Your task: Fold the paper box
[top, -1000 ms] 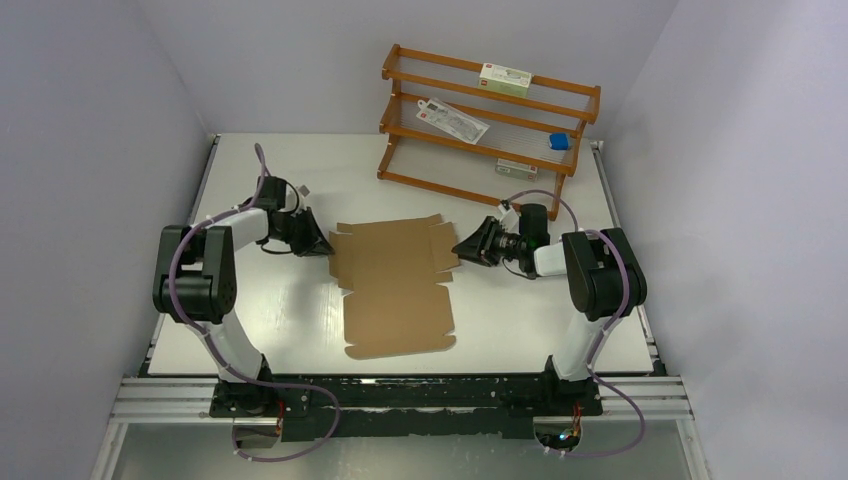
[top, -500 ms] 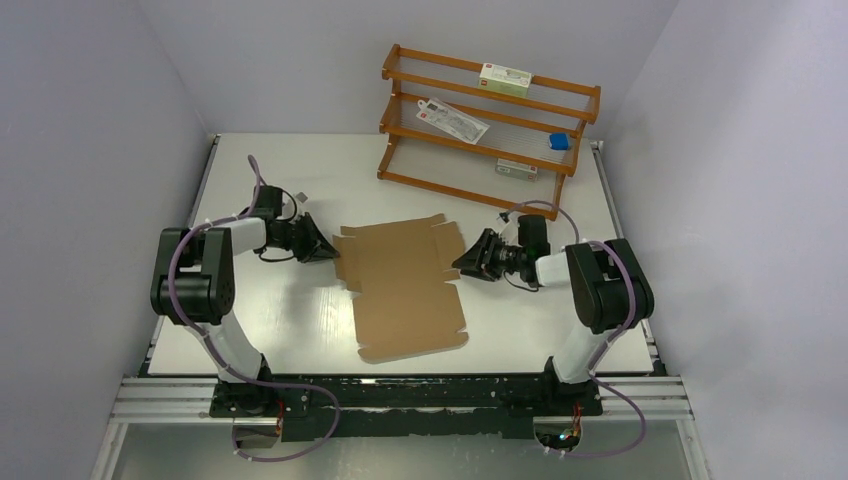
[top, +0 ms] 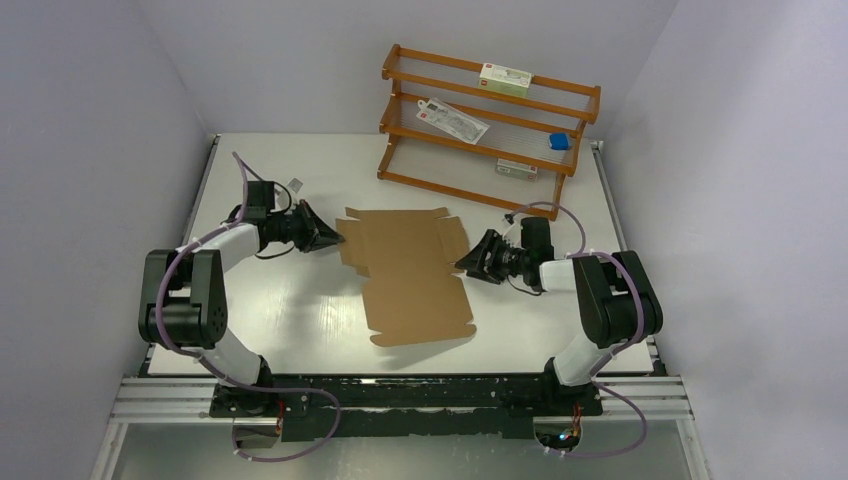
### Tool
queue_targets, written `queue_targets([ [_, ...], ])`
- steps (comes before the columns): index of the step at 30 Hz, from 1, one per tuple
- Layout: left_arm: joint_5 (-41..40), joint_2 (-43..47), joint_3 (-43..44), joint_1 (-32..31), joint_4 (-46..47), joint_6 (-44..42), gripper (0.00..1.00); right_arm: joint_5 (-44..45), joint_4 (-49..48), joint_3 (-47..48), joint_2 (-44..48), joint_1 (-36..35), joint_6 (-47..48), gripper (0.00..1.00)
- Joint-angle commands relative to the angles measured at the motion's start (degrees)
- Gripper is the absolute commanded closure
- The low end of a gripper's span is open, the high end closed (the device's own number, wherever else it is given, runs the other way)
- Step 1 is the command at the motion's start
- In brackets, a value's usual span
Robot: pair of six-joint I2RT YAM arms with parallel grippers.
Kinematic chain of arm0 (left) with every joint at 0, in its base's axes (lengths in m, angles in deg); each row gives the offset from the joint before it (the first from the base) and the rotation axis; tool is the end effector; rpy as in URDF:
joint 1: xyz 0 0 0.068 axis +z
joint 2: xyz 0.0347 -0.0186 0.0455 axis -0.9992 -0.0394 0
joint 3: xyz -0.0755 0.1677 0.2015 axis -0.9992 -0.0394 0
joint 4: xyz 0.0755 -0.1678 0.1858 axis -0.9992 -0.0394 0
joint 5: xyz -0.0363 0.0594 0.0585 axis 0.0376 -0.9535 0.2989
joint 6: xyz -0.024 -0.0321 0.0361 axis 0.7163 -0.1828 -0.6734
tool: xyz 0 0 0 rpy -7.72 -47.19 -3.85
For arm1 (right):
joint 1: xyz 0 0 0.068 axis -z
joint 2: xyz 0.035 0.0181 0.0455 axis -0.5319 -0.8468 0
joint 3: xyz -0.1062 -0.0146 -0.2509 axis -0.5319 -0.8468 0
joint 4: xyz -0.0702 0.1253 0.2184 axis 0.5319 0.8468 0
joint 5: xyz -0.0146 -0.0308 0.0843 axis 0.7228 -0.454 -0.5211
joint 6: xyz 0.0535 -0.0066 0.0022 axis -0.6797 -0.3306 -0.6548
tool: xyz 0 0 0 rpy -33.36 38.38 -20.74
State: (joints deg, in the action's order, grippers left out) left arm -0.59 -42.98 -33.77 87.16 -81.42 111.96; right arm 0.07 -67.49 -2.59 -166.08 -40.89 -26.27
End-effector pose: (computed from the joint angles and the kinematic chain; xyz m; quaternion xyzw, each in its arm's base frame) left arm 0.3151 -0.0282 0.1767 -0.1646 0.8655 -0.4405 0.1725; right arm 0.2738 0.0653 0.1188 0.0841 0.8676 0.4362 0.2236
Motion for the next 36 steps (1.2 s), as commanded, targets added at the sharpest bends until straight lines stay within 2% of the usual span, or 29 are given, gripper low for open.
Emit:
queue_targets([
  [1, 4.8, 2.0, -1.0, 0.4, 4.0, 4.2, 0.95, 1.0, -0.9, -1.5, 0.3, -0.1, -0.9, 0.43],
  [9, 8.1, 4.0, -2.6, 0.4, 9.1, 10.0, 0.95, 0.5, -6.1, -3.8, -0.3, -0.1, -5.9, 0.41],
  [18, 9.2, 7.4, -5.1, 2.2, 16.7, 19.0, 0.95, 3.4, -5.8, -6.6, 2.7, -0.1, -8.9, 0.38],
  [21, 9.3, 8.1, -5.4, 2.2, 18.0, 20.4, 0.95, 2.9, -9.2, -7.9, 2.6, -0.4, -11.3, 0.37],
  [29, 9.4, 8.7, -4.9, 2.2, 14.2, 17.1, 0.95, 0.0, -23.5, -8.4, -1.5, -0.4, -19.0, 0.36],
  [36, 9.8, 8.8, -6.3, 2.2, 13.8, 16.1, 0.95, -0.4, -28.6, -6.3, -4.5, -0.5, -21.1, 0.36],
])
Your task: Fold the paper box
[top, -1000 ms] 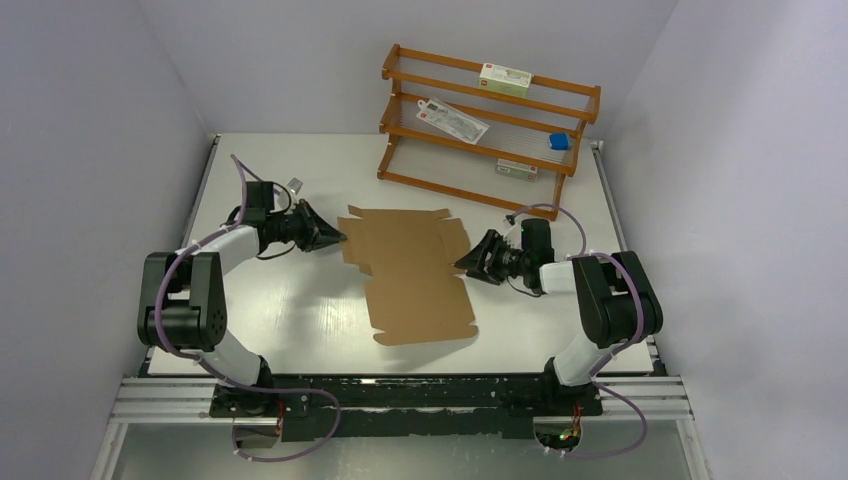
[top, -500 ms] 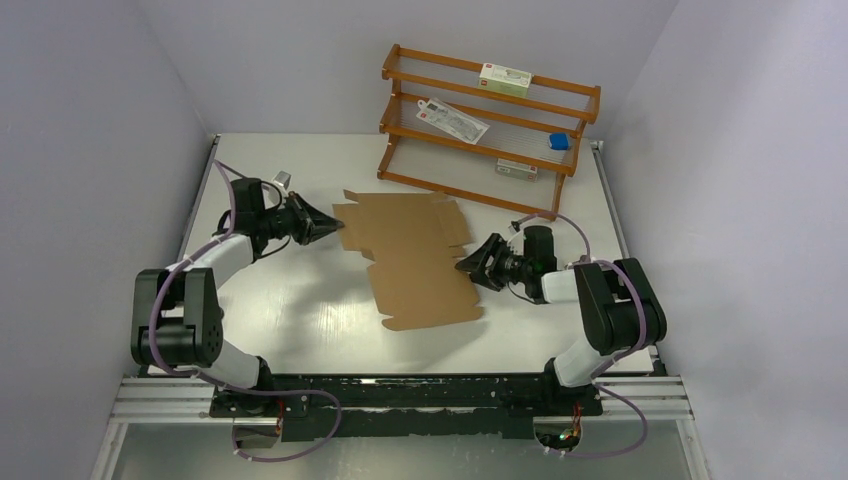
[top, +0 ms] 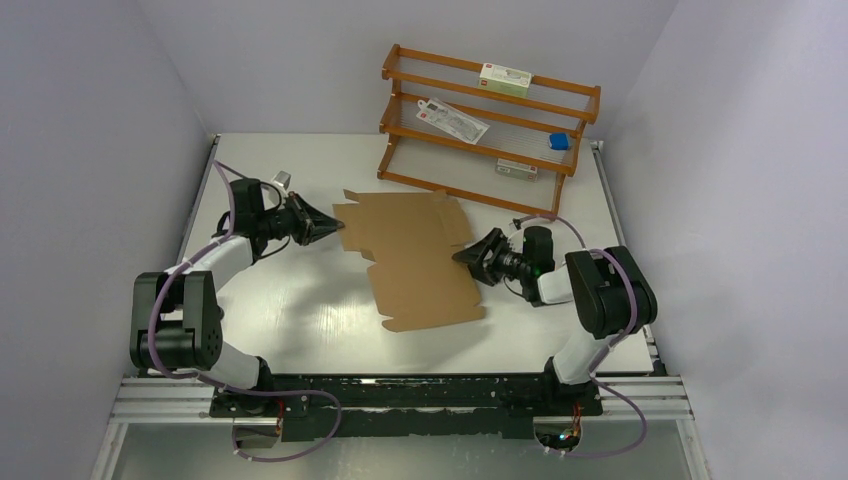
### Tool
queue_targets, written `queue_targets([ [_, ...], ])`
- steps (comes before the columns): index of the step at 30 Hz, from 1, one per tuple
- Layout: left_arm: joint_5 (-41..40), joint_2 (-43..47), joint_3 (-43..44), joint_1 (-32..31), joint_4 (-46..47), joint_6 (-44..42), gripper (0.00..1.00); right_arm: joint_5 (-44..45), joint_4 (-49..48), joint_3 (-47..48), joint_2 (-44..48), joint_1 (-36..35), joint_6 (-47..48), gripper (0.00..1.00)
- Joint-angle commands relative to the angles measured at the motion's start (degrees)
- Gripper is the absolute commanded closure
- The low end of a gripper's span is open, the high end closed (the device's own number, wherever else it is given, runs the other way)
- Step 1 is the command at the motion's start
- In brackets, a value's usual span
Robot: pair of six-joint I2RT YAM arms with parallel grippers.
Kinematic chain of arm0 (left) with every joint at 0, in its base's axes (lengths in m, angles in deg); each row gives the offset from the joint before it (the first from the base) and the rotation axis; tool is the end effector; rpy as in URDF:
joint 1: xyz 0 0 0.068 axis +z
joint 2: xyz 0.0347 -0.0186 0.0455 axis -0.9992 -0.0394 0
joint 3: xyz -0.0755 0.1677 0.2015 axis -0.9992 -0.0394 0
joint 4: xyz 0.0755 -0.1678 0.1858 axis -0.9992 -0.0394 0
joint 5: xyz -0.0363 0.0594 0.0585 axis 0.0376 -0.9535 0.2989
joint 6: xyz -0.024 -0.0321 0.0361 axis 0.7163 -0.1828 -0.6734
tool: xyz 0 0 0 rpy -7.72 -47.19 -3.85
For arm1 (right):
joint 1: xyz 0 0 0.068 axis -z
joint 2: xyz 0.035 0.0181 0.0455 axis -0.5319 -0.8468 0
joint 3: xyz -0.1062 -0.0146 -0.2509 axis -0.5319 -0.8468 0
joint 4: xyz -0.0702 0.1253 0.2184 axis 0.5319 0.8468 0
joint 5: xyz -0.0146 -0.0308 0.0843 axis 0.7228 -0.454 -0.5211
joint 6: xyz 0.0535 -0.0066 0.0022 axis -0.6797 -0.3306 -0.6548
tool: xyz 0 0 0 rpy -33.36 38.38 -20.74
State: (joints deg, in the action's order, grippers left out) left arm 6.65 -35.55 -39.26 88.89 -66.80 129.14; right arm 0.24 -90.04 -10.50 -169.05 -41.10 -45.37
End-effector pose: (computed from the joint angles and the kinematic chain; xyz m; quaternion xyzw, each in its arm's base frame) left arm 0.3023 -0.0219 0.2066 -0.2003 0.7962 -0.5361 0.1963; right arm 0.2610 0.0642 0.1059 0.1804 0.8156 0.5001 0.2283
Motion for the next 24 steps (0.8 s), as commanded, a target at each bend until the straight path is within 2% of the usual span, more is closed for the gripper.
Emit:
queue_targets([
  [1, 2.5, 1.4, -0.8, 0.4, -1.3, -1.6, 0.95, -0.5, -6.5, 1.7, -1.9, -0.2, -2.0, 0.36],
  [6, 1.8, 1.5, -0.1, 0.4, -3.6, -3.7, 0.95, -0.5, -8.8, 2.1, -3.5, 0.0, -2.1, 0.37],
  [8, 1.6, 1.6, 0.0, 0.4, -4.5, -4.5, 0.95, -0.9, -9.4, 2.3, -3.9, 0.0, -2.0, 0.41],
  [14, 0.8, 1.5, -0.1, 0.4, -5.5, -5.7, 0.95, -1.2, -7.7, 3.0, -3.7, 0.1, 0.2, 0.56],
  [18, -1.2, 1.2, 0.3, 0.4, -7.6, -7.8, 0.95, -0.9, -4.7, 3.5, -3.0, 0.0, 2.7, 0.75],
  [24, -5.1, -0.6, 1.3, 0.4, -11.7, -12.3, 0.95, 2.0, 5.7, 5.8, -1.0, -0.8, 11.2, 0.83],
])
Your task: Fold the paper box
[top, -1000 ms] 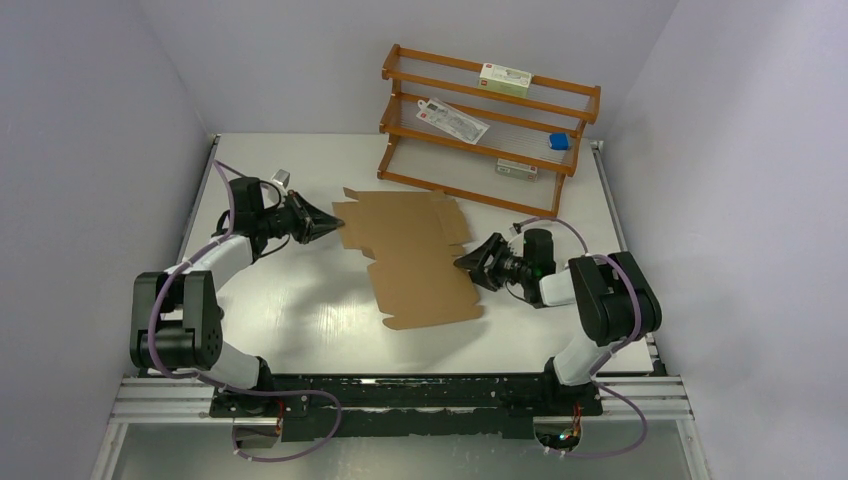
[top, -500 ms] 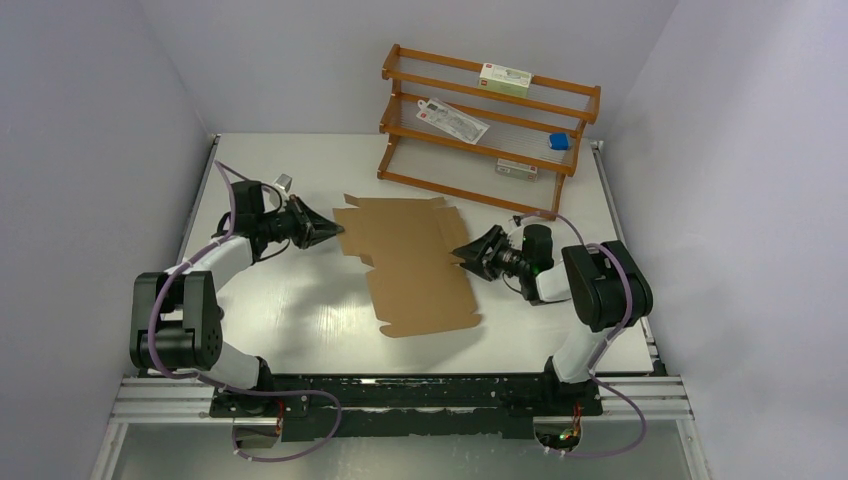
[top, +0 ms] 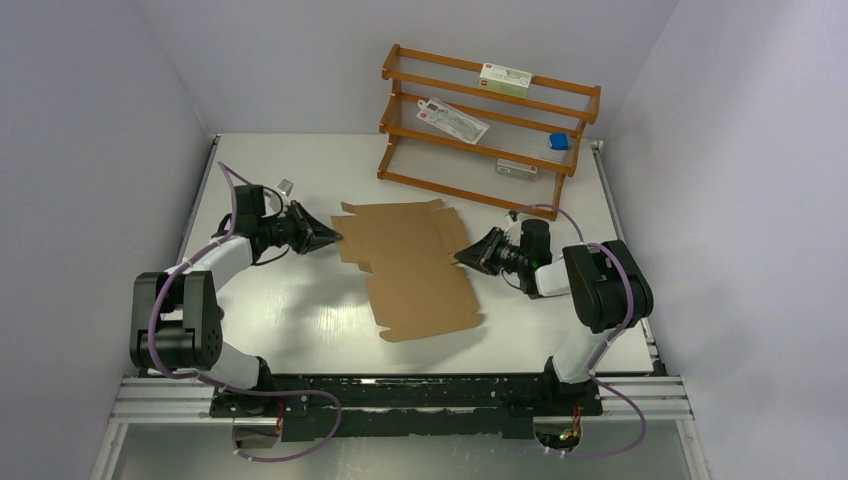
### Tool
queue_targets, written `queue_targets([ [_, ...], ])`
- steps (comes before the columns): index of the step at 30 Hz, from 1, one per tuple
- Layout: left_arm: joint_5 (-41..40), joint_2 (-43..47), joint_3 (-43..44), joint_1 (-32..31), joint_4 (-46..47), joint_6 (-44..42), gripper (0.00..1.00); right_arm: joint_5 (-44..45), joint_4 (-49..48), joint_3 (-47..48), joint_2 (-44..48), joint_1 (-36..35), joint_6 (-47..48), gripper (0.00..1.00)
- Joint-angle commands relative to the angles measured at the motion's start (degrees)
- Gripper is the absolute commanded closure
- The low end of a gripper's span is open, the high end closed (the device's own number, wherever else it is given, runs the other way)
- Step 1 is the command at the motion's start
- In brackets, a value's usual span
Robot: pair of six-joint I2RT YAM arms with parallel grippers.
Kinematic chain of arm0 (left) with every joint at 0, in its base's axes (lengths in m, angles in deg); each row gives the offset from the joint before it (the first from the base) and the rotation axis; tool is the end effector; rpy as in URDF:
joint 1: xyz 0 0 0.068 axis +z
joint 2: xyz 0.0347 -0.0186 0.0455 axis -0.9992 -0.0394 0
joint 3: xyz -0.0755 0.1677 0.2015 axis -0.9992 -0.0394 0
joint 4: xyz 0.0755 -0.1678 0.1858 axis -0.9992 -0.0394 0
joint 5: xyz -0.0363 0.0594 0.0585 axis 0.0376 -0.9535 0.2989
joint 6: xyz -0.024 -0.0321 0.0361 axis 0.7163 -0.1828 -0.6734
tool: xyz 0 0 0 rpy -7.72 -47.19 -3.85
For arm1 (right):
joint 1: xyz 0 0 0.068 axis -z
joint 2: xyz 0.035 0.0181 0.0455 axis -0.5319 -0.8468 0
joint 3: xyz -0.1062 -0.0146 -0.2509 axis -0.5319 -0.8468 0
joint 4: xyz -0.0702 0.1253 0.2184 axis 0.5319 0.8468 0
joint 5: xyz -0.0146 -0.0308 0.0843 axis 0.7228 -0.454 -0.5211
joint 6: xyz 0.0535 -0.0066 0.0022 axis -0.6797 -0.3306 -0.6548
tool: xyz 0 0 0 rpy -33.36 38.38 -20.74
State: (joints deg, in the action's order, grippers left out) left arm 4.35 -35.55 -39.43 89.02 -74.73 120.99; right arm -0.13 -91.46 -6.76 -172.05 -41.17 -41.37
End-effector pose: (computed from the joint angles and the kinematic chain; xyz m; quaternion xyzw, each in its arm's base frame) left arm 0.2944 -0.0205 0.1945 -0.1908 0.8261 -0.4965 0.1864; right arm 0.2789 0.0676 0.1089 0.1411 0.8150 0.4991 0.2583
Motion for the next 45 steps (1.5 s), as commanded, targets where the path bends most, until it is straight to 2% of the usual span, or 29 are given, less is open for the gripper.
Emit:
queue_targets([
  [1, -3.4, -1.1, 1.5, 0.2, -4.1, -4.7, 0.95, 3.1, 8.7, 2.3, 2.5, -1.1, 8.5, 0.84],
  [8, -9.6, -4.0, 2.4, -0.9, -7.3, -9.7, 0.94, 12.7, 22.3, 6.6, 6.1, -6.5, 19.0, 0.85],
  [13, -14.2, -6.2, 4.2, -4.2, -9.8, -12.6, 0.93, 27.8, 34.6, 12.0, 8.8, -13.9, 26.5, 0.85],
  [18, -17.9, -6.7, 5.7, -5.2, -11.6, -14.2, 0.92, 38.2, 41.6, 16.4, 9.6, -18.8, 30.2, 0.86],
  [26, -21.6, -7.1, 7.4, -6.4, -14.2, -16.1, 0.91, 46.5, 48.5, 22.1, 7.9, -24.5, 32.9, 0.86],
  [32, -25.0, -8.2, 9.9, -7.0, -17.9, -18.5, 0.91, 47.1, 51.0, 24.4, 6.5, -25.6, 32.9, 0.78],
  [38, -29.2, -9.0, 14.1, -7.3, -22.1, -22.4, 0.91, 45.2, 53.7, 26.8, 9.4, -25.1, 36.1, 0.6],
  [45, -29.9, -11.1, 17.7, -8.4, -25.2, -27.2, 0.92, 34.6, 55.4, 32.8, 8.2, -21.5, 42.6, 0.43],
])
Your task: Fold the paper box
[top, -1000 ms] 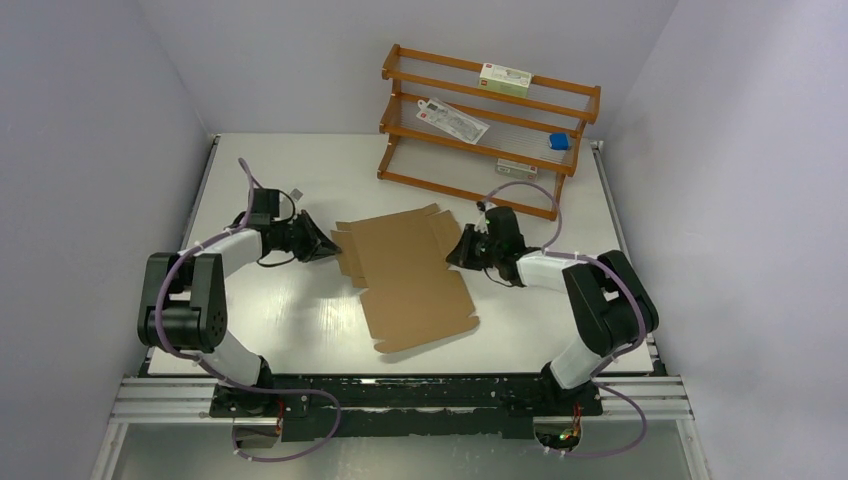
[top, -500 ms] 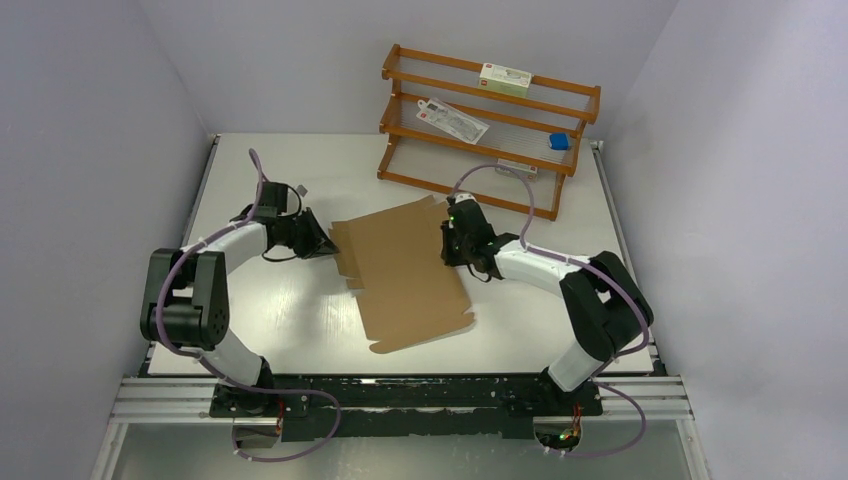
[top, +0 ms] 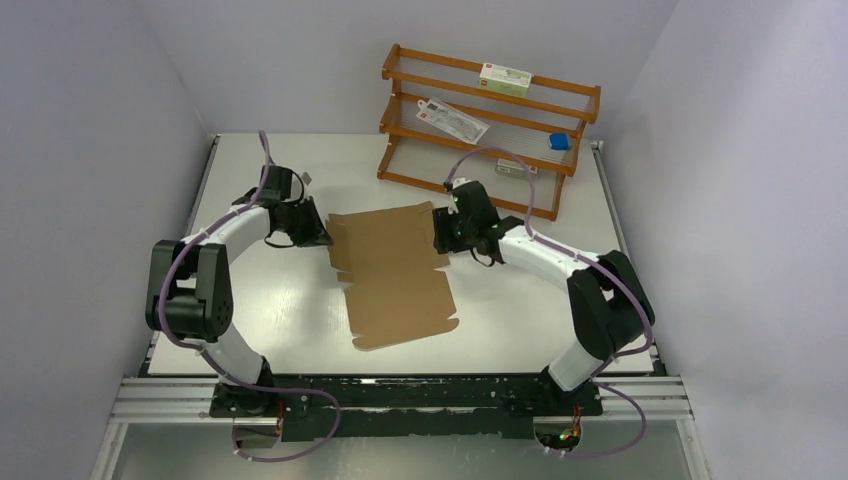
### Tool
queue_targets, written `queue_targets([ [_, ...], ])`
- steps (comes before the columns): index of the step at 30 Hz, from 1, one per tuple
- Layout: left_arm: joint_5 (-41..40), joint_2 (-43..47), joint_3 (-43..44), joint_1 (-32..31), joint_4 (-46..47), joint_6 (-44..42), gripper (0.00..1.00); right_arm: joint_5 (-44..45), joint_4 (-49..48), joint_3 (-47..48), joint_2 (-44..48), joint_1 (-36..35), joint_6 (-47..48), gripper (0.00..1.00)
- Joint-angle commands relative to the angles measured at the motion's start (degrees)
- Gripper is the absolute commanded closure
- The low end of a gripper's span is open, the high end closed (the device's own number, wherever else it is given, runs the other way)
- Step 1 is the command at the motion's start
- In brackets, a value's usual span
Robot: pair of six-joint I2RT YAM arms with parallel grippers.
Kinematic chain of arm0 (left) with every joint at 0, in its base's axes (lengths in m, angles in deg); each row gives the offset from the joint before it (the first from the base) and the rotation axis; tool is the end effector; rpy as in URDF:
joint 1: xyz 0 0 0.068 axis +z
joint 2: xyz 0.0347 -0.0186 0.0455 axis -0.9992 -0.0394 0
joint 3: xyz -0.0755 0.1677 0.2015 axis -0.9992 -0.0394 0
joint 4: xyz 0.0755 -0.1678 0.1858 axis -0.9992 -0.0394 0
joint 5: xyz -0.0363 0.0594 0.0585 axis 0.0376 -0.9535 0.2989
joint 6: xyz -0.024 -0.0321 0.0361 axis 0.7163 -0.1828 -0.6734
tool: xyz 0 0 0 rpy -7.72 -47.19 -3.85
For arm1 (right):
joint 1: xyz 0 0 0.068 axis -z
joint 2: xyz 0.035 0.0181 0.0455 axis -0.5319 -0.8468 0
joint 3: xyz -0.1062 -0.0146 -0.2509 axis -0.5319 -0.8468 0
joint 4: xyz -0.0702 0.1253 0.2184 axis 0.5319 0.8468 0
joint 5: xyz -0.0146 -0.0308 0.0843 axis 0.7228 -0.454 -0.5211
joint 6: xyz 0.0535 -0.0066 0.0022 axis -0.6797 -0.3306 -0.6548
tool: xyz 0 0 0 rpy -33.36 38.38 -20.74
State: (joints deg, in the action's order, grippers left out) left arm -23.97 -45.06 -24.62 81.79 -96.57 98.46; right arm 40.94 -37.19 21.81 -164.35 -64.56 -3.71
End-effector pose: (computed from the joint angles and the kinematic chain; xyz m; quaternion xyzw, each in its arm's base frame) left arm 0.3280 -0.0471 0.1893 -0.1099 0.9418 -0.2411 0.2067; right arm 0.2869 0.1815 0.2007 -0.1347 0.9198 0.1416 0.3403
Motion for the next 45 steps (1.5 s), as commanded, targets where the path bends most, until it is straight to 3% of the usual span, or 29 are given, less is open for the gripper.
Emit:
queue_targets([
  [1, -2.0, -1.6, 3.4, -1.5, -3.9, -5.4, 0.92, -8.1, 1.4, 5.4, -0.3, 2.2, 5.9, 0.41],
  [6, -4.5, -0.7, 4.6, -3.3, -4.8, -8.3, 0.92, -16.9, 1.5, 11.6, -4.2, 3.8, 10.4, 0.33],
  [15, -1.4, 0.8, 4.6, -4.3, -2.3, -11.6, 0.91, -27.6, -0.7, 23.1, -14.7, 4.1, 15.6, 0.23],
  [21, 1.3, 2.4, 4.3, -5.0, -0.8, -14.4, 0.91, -32.7, 5.9, 35.2, -24.6, 4.6, 23.3, 0.21],
  [29, 5.5, 3.8, 3.5, -5.1, 1.4, -17.8, 0.89, -40.1, 14.7, 43.8, -32.9, 5.8, 30.0, 0.21],
  [34, 7.1, 3.7, 3.2, -5.3, 1.7, -18.6, 0.89, -44.3, 16.6, 44.0, -34.1, 7.0, 32.6, 0.27],
  [45, 7.7, 2.2, 2.9, -5.4, 1.9, -18.6, 0.89, -51.3, 22.6, 46.5, -37.8, 9.3, 36.1, 0.6],
])
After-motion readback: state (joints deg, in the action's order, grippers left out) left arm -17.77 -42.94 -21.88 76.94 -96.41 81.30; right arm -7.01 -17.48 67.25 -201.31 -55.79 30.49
